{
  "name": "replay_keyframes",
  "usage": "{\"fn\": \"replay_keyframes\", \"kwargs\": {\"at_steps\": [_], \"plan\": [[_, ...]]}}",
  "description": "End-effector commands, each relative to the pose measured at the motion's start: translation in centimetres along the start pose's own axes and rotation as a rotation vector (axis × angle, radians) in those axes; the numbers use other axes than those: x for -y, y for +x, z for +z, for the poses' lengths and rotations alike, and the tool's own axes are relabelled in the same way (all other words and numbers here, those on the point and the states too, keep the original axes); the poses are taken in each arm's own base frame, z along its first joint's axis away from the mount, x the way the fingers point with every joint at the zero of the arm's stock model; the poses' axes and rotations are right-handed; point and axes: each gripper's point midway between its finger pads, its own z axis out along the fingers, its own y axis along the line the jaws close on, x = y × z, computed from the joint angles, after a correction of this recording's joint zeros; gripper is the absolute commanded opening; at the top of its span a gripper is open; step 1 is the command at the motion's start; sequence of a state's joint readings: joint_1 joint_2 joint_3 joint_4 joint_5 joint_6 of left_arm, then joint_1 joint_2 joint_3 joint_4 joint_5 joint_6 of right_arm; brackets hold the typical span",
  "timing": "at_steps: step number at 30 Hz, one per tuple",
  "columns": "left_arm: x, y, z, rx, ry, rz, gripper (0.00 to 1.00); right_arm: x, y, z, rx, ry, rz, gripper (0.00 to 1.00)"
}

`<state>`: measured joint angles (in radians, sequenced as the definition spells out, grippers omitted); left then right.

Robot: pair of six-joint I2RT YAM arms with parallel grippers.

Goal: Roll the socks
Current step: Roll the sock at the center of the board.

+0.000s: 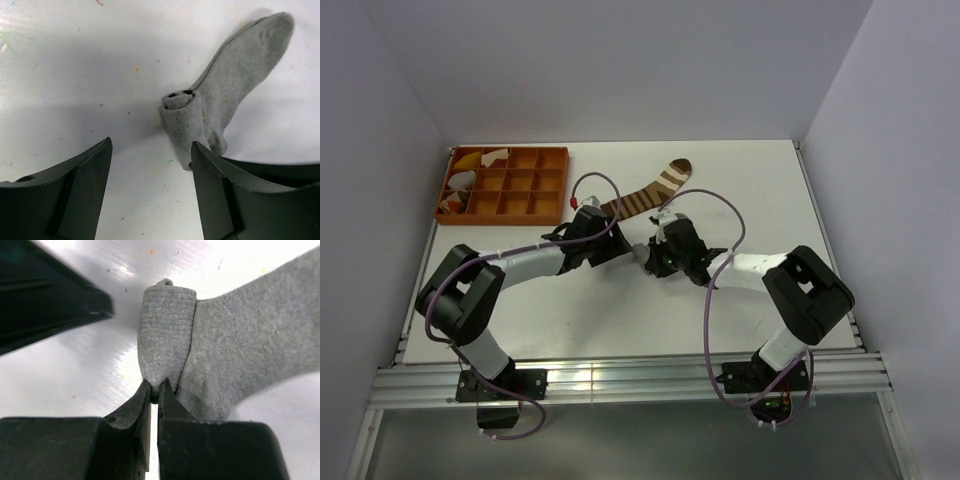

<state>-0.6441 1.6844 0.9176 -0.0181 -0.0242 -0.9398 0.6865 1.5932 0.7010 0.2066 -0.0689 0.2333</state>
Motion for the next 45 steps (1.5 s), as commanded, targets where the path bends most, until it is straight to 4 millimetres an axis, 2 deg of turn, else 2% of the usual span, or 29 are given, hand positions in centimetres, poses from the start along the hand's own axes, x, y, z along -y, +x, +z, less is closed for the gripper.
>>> {"fn": "replay_keyframes", "kwargs": {"at_steps": [1,6,7,8,15,23,34,37,43,44,45], "plan": [[2.0,-2.2,-1.4,0.094,0.094,-0.051,0.7,-1.8,0.8,-0.9,-0.068,-0.202,0.184,0.0],[2.5,-1.9,-1.5,0.094,0.142,-0.04,0.7,-1.5,1.4,-0.9,-0.13,-0.355,0.401,0.0],[2.5,-2.0,-1.4,0.096,0.144,-0.04,0.7,-0.9,0.9,-0.8,-0.113,-0.375,0.431,0.0],[2.5,-1.4,-1.2,0.07,0.156,-0.037,0.7,-1.0,1.6,-0.8,-0.146,-0.415,0.467,0.0],[2.7,-0.2,0.2,0.024,0.176,-0.038,0.66,0.0,2.7,-0.6,-0.177,-0.461,0.611,0.0],[3.3,1.2,2.3,-0.014,0.175,-0.029,0.63,0.6,3.3,-0.6,-0.184,-0.47,0.664,0.0],[3.1,2.7,3.4,-0.05,0.158,-0.019,0.58,0.6,3.9,-0.2,-0.206,-0.479,0.67,0.0],[2.7,3.6,3.7,-0.071,0.144,-0.017,0.49,0.8,3.6,-0.2,-0.195,-0.473,0.657,0.0],[1.9,5.0,4.1,-0.105,0.091,0.012,0.19,1.0,1.6,-1.0,-0.137,-0.44,0.598,0.0],[1.9,5.0,4.1,-0.103,0.087,0.024,0.1,1.1,1.2,-1.1,-0.121,-0.432,0.577,0.04],[1.7,4.9,4.2,-0.096,0.076,0.029,0.06,1.4,0.7,-1.3,-0.101,-0.408,0.565,0.13]]}}
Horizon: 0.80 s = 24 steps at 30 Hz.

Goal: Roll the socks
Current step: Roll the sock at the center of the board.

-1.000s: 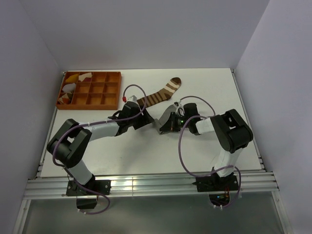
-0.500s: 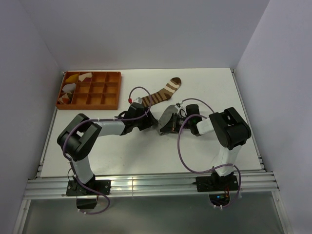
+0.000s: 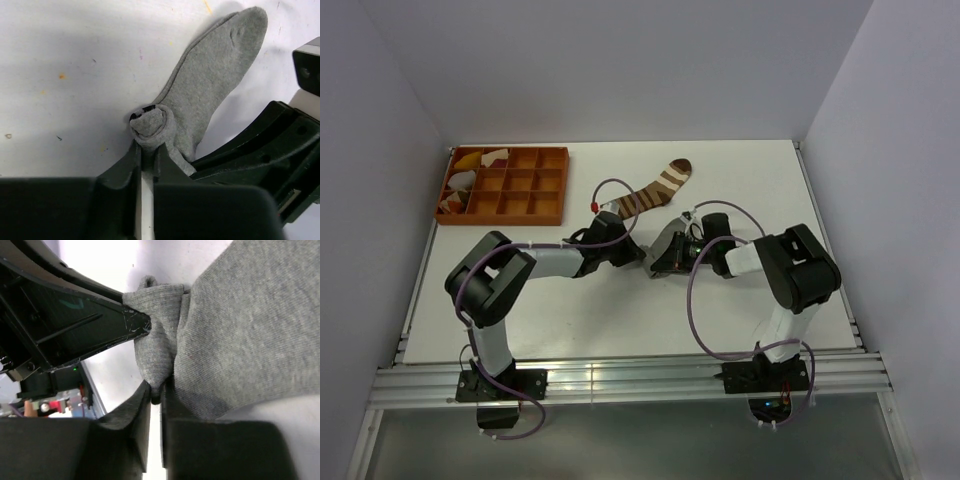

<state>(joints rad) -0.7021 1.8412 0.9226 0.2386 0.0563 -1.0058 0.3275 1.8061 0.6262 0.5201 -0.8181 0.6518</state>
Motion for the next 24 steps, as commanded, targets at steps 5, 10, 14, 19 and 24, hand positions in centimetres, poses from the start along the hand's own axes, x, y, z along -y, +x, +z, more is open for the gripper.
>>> {"fn": "replay_keyframes", "kwargs": {"at_steps": [5,10,14,19,24], "plan": [[-2.6,2.0,0.0,-0.059,-0.118,0.078,0.0,-2.4,-3.7,-3.3,0.122,0.157,-0.188,0.37],[-2.4,1.9,-0.2,-0.063,-0.121,0.099,0.0,-1.6,-8.3,-6.8,0.297,0.374,-0.209,0.41],[-2.3,2.0,-0.1,-0.075,-0.124,0.114,0.0,0.4,-10.1,-7.4,0.299,0.509,-0.201,0.41],[-2.3,2.0,-0.2,-0.087,-0.136,0.132,0.0,2.7,-11.0,-6.3,0.285,0.58,-0.161,0.4],[-2.3,2.1,-0.4,-0.095,-0.144,0.145,0.0,5.5,-11.5,-5.0,0.243,0.654,-0.115,0.4]]}}
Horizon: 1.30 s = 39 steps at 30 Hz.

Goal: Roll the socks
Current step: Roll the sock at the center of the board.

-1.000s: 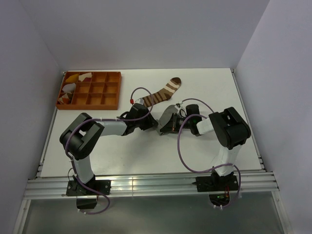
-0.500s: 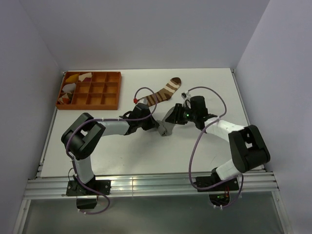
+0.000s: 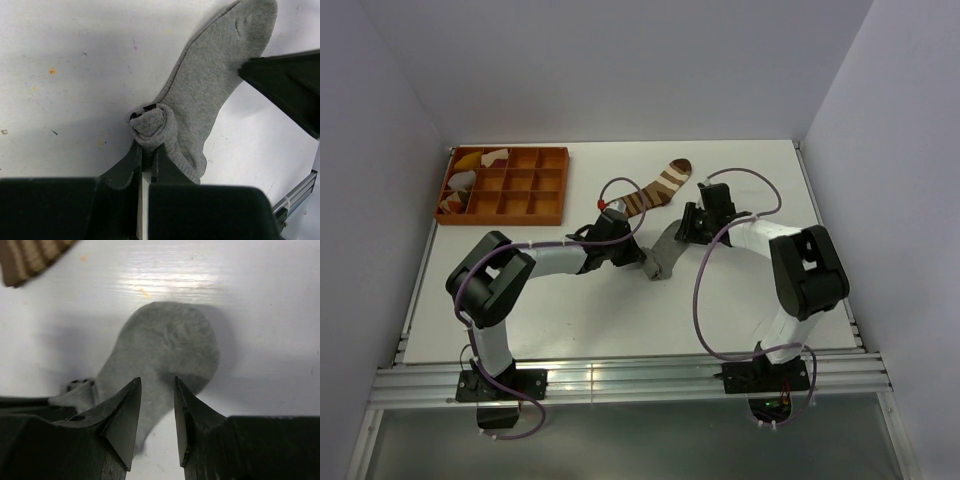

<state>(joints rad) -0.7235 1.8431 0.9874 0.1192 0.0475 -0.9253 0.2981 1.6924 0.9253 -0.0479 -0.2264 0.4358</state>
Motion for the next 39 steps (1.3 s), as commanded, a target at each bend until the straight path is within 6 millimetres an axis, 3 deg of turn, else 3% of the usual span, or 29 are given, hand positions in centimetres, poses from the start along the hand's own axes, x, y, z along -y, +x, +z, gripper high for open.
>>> {"fn": "replay_keyframes", "kwargs": {"at_steps": [1,6,14,20,23,26,27,29,30,32,37,39], "plan": [[-2.5,1.7,-0.1,-0.061,-0.105,0.057,0.0,1.2,-1.4,1.2,0.004,0.082,-0.003,0.4],[-3.3,2.3,-0.7,-0.096,-0.138,0.083,0.0,2.9,-1.9,2.6,-0.023,0.166,0.033,0.4],[-4.8,3.0,-2.3,-0.122,-0.189,0.123,0.0,4.5,-3.6,2.7,-0.011,0.215,0.05,0.41],[-4.6,2.8,-1.6,-0.144,-0.215,0.133,0.0,3.6,-4.0,2.1,0.003,0.175,0.013,0.4],[-4.3,2.5,-1.1,-0.14,-0.213,0.118,0.0,0.7,-5.2,-0.3,0.082,0.093,-0.054,0.41],[-4.0,2.3,-0.9,-0.141,-0.215,0.11,0.0,-1.2,-4.8,-2.8,0.141,0.047,-0.128,0.41],[-3.8,2.2,-0.7,-0.139,-0.213,0.11,0.0,-2.6,-4.4,-3.4,0.16,0.028,-0.167,0.4],[-3.8,2.0,-0.7,-0.142,-0.217,0.112,0.0,-3.3,-3.4,-4.8,0.203,0.044,-0.238,0.41],[-3.9,1.5,-0.7,-0.118,-0.234,0.115,0.0,-5.1,-2.4,-5.0,0.212,0.014,-0.286,0.42],[-3.8,1.4,-0.6,-0.117,-0.233,0.117,0.0,-6.0,-0.8,-5.5,0.231,0.003,-0.33,0.44],[-3.7,1.5,-0.5,-0.124,-0.235,0.118,0.0,-9.0,4.3,-5.3,0.239,-0.052,-0.463,0.53],[-3.7,1.5,-0.5,-0.124,-0.235,0.115,0.0,-9.0,5.3,-4.8,0.257,-0.044,-0.501,0.56]]}}
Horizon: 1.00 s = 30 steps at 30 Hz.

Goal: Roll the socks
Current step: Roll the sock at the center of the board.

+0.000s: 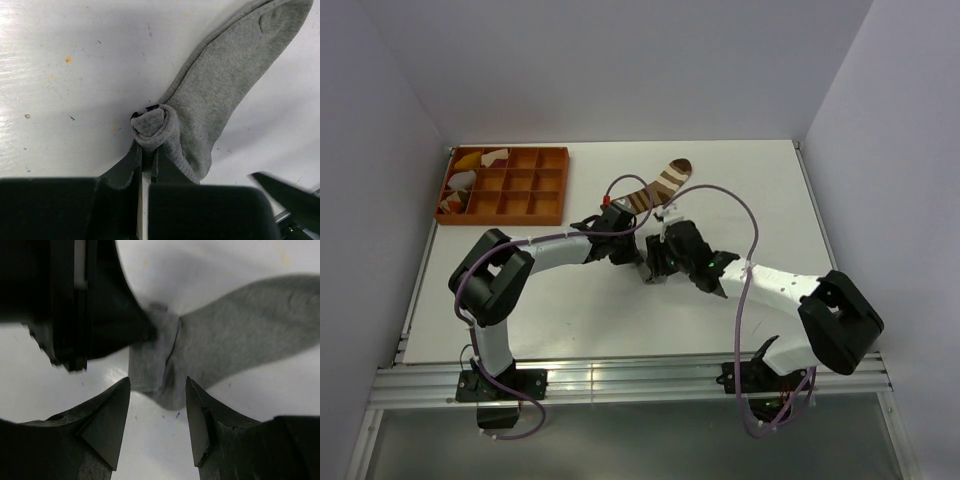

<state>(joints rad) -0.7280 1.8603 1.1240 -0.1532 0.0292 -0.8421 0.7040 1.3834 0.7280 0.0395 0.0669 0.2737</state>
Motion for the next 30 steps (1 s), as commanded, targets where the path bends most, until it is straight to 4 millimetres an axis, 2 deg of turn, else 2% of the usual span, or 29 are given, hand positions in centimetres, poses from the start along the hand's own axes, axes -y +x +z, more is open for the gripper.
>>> {"fn": "replay_keyframes", "kwargs": {"at_steps": [1,2,3,5,7,12,16,23,26,29,30], "plan": [[-2.7,1.4,0.8,-0.039,-0.108,0.032,0.0,-0.8,0.2,0.4,0.083,0.037,-0.096,0.56],[-2.7,1.4,0.8,-0.038,-0.106,0.027,0.0,-0.6,0.9,0.6,0.083,0.063,-0.118,0.56],[-2.7,1.4,0.8,-0.04,-0.109,0.028,0.0,-0.9,0.6,0.7,0.114,0.065,-0.15,0.56],[-2.7,1.5,0.9,-0.045,-0.108,0.027,0.0,-2.3,1.4,0.7,0.126,0.053,-0.207,0.56],[-2.6,1.6,1.0,-0.049,-0.106,0.023,0.0,-2.6,0.9,0.8,0.173,0.076,-0.248,0.57],[-2.9,1.8,1.3,-0.056,-0.112,0.017,0.0,-3.7,1.3,1.1,0.2,0.104,-0.342,0.57],[-2.8,1.8,1.3,-0.057,-0.112,0.02,0.0,-4.1,1.9,2.0,0.164,0.111,-0.38,0.58],[-2.5,1.7,1.3,-0.066,-0.097,0.014,0.0,-3.5,4.6,4.0,0.055,0.17,-0.423,0.55],[-2.6,1.6,1.3,-0.066,-0.092,0.002,0.0,-2.9,5.4,4.5,0.024,0.211,-0.431,0.48],[-2.6,1.4,1.2,-0.062,-0.08,-0.016,0.0,-2.1,6.4,5.0,-0.019,0.262,-0.442,0.34],[-2.5,1.3,1.1,-0.059,-0.077,-0.019,0.0,-1.8,6.6,5.0,-0.025,0.279,-0.432,0.22]]}}
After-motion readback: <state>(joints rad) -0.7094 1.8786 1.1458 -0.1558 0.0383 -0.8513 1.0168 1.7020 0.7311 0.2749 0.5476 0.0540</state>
